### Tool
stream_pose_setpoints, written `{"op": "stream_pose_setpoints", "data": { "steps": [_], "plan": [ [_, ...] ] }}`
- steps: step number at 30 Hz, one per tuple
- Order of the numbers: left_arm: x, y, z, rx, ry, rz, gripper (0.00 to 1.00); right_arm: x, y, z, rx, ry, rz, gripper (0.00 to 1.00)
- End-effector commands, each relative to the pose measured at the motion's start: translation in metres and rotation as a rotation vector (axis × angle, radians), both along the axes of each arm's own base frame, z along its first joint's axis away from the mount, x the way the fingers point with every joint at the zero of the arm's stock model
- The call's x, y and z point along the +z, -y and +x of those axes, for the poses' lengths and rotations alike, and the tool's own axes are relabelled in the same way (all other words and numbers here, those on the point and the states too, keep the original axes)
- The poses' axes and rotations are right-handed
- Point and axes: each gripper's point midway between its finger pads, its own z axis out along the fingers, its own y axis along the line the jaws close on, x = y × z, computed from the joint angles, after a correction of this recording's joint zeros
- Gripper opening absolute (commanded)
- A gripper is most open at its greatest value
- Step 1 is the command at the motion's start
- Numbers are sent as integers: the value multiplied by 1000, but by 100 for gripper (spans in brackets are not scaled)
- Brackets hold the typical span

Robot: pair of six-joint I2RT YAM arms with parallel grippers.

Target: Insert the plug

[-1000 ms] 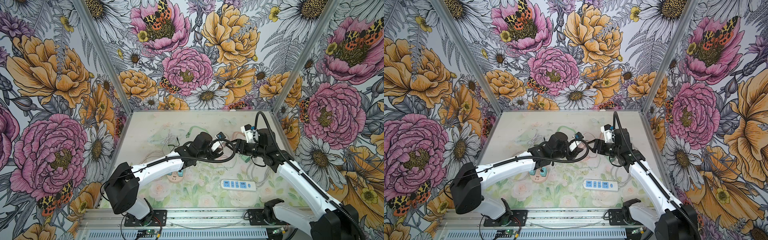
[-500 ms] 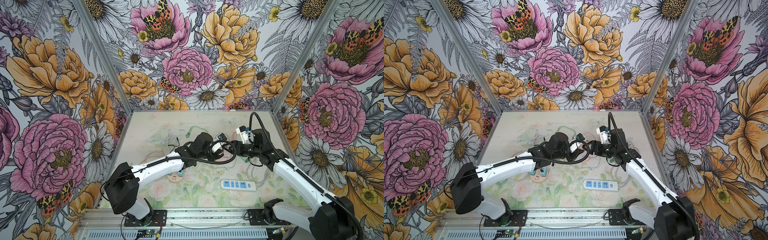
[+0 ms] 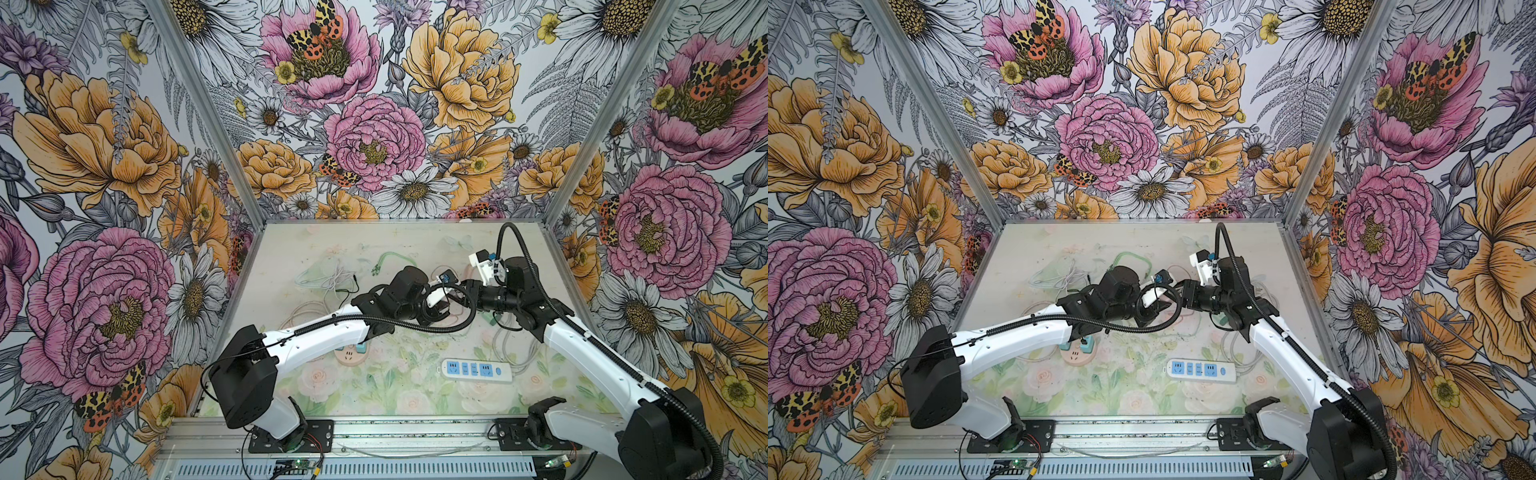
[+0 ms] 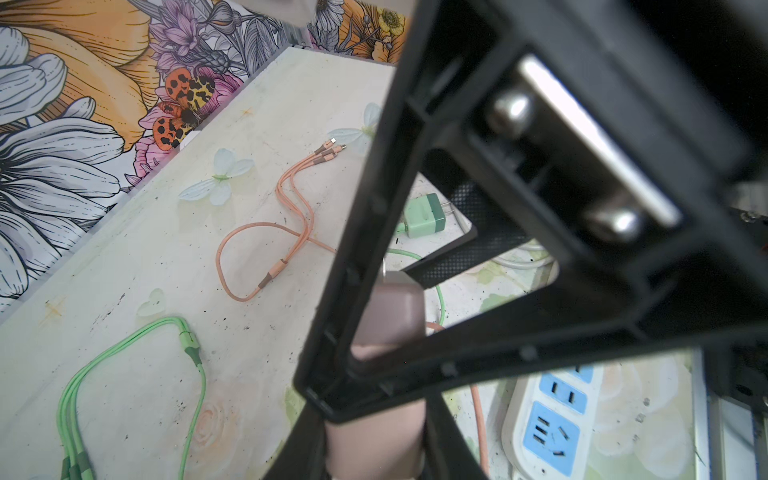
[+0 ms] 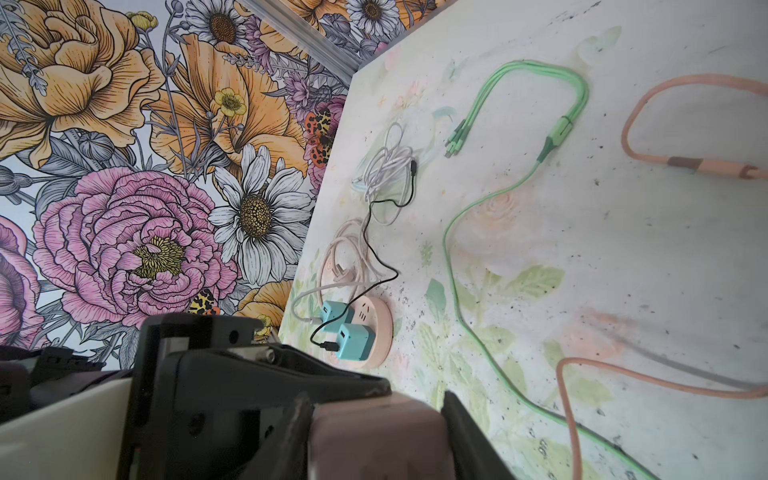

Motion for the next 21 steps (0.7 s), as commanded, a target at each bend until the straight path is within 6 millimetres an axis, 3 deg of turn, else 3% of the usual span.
{"op": "stream_pose_setpoints", "data": {
  "steps": [1, 3, 9, 16, 21],
  "plan": [
    [21, 7, 5, -6, 63, -28, 23, -8, -5, -2, 22, -17, 7, 42],
    [21, 6, 8, 10, 70, -22, 25, -11, -5, -2, 24, -26, 6, 34],
    [23, -1, 16, 73, 84, -16, 45, -4, -1, 5, -14, 19, -17, 14],
    [29, -19, 9, 139, 30, -62, 53, 9, 8, 23, -93, 89, -60, 11],
    [28, -33, -8, 153, -147, -149, 55, 27, 10, 27, -89, 186, -79, 11]
  ]
}}
